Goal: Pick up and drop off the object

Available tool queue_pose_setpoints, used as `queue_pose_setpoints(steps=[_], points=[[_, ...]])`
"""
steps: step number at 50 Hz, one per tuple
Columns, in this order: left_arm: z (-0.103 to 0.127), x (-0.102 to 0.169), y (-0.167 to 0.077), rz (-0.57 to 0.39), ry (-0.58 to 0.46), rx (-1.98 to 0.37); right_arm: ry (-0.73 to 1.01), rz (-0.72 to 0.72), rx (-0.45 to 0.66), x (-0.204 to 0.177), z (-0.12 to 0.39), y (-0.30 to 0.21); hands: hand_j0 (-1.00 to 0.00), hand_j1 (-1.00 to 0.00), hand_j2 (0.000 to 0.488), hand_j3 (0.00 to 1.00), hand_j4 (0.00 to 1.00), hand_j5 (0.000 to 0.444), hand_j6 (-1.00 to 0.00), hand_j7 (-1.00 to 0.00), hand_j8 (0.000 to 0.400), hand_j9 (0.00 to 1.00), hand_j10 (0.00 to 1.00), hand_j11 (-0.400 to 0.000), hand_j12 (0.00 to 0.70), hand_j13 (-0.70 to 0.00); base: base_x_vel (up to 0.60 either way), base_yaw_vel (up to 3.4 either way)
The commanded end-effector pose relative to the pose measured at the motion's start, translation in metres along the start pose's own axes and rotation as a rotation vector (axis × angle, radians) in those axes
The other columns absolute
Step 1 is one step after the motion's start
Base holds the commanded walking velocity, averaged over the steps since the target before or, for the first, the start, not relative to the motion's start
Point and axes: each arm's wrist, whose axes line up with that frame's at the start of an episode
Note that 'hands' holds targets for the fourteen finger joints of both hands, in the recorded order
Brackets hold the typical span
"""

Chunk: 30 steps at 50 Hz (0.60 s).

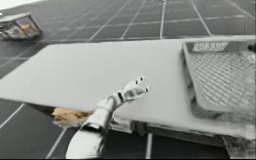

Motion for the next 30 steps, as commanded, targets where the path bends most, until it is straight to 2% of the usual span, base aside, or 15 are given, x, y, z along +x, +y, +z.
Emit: queue_pose_setpoints(steps=[1,4,6,7,9,10,13,14,17,21,23,25,26,27,30], points=[[0.043,-0.041,-0.009,0.092,-0.333,0.113,-0.373,0.366,-0.102,-0.155,0.017,0.029,0.00,0.00,0.000,0.00,0.00,0.000,0.00,0.00,0.000,0.00,0.00,0.000,0.000,0.000,0.00,0.13],[0.063,-0.076,-0.006,0.088,-0.432,0.064,-0.571,0.582,-0.078,-0.244,0.033,0.067,0.00,0.00,0.000,0.00,0.00,0.000,0.00,0.00,0.000,0.00,0.00,0.000,0.000,0.000,0.00,0.17],[0.063,-0.099,0.001,0.097,-0.511,0.060,-0.635,0.684,-0.118,-0.280,0.029,0.089,0.00,0.00,0.000,0.00,0.00,0.000,0.00,0.00,0.000,0.00,0.00,0.000,0.000,0.000,0.00,0.23],[0.064,-0.105,0.002,0.118,-0.546,0.055,-0.650,0.753,-0.089,-0.302,0.030,0.093,0.00,0.00,0.000,0.00,0.00,0.000,0.00,0.00,0.000,0.00,0.00,0.000,0.000,0.000,0.00,0.26],[0.062,-0.118,0.012,0.155,-0.605,0.094,-0.633,0.805,-0.075,-0.308,0.005,0.104,0.00,0.00,0.000,0.00,0.00,0.000,0.00,0.00,0.000,0.00,0.00,0.000,0.000,0.000,0.00,0.28],[0.058,-0.120,0.007,0.154,-0.622,0.114,-0.618,0.809,-0.094,-0.316,-0.009,0.109,0.00,0.00,0.000,0.00,0.00,0.000,0.00,0.00,0.000,0.00,0.00,0.000,0.000,0.000,0.00,0.28],[0.050,-0.105,0.010,0.179,-0.701,0.166,-0.579,0.832,-0.086,-0.312,-0.024,0.117,0.00,0.00,0.000,0.00,0.00,0.000,0.00,0.00,0.000,0.00,0.00,0.000,0.000,0.000,0.00,0.27],[0.050,-0.094,0.018,0.203,-0.681,0.177,-0.577,0.835,-0.076,-0.310,-0.032,0.113,0.00,0.00,0.000,0.00,0.00,0.000,0.00,0.00,0.000,0.00,0.00,0.000,0.000,0.000,0.00,0.24],[0.051,-0.053,0.012,0.232,-0.681,0.231,-0.526,0.788,-0.069,-0.279,-0.063,0.129,0.00,0.00,0.000,0.00,0.00,0.000,0.00,0.00,0.000,0.00,0.00,0.000,0.000,0.000,0.00,0.19],[0.034,-0.004,0.019,0.257,-0.636,0.300,-0.421,0.691,-0.091,-0.249,-0.086,0.125,0.00,0.00,0.000,0.00,0.00,0.000,0.00,0.00,0.000,0.00,0.00,0.000,0.000,0.000,0.00,0.10],[0.033,0.002,0.025,0.299,-0.642,0.336,-0.397,0.647,-0.096,-0.224,-0.098,0.117,0.00,0.00,0.000,0.00,0.00,0.000,0.00,0.00,0.000,0.00,0.00,0.000,0.000,0.000,0.00,0.00],[0.046,0.003,0.033,0.312,-0.641,0.347,-0.401,0.590,-0.099,-0.208,-0.096,0.094,0.00,0.00,0.000,0.00,0.00,0.000,0.00,0.00,0.000,0.00,0.00,0.000,0.000,0.000,0.00,-0.05],[0.040,-0.001,0.029,0.318,-0.648,0.332,-0.408,0.581,-0.105,-0.209,-0.096,0.088,0.00,0.00,0.000,0.00,0.00,0.000,0.00,0.00,0.000,0.00,0.00,0.000,0.000,0.000,0.00,-0.08],[0.047,-0.002,0.037,0.329,-0.668,0.332,-0.420,0.566,-0.099,-0.220,-0.098,0.078,0.00,0.00,0.000,0.00,0.00,0.000,0.00,0.00,0.000,0.00,0.00,0.000,0.000,0.000,0.00,-0.09],[0.057,-0.033,0.020,0.315,-0.690,0.373,-0.463,0.545,-0.089,-0.219,-0.078,0.043,0.00,0.00,0.000,0.00,0.00,0.000,0.00,0.00,0.000,0.00,0.00,0.000,0.000,0.000,0.00,-0.11]])
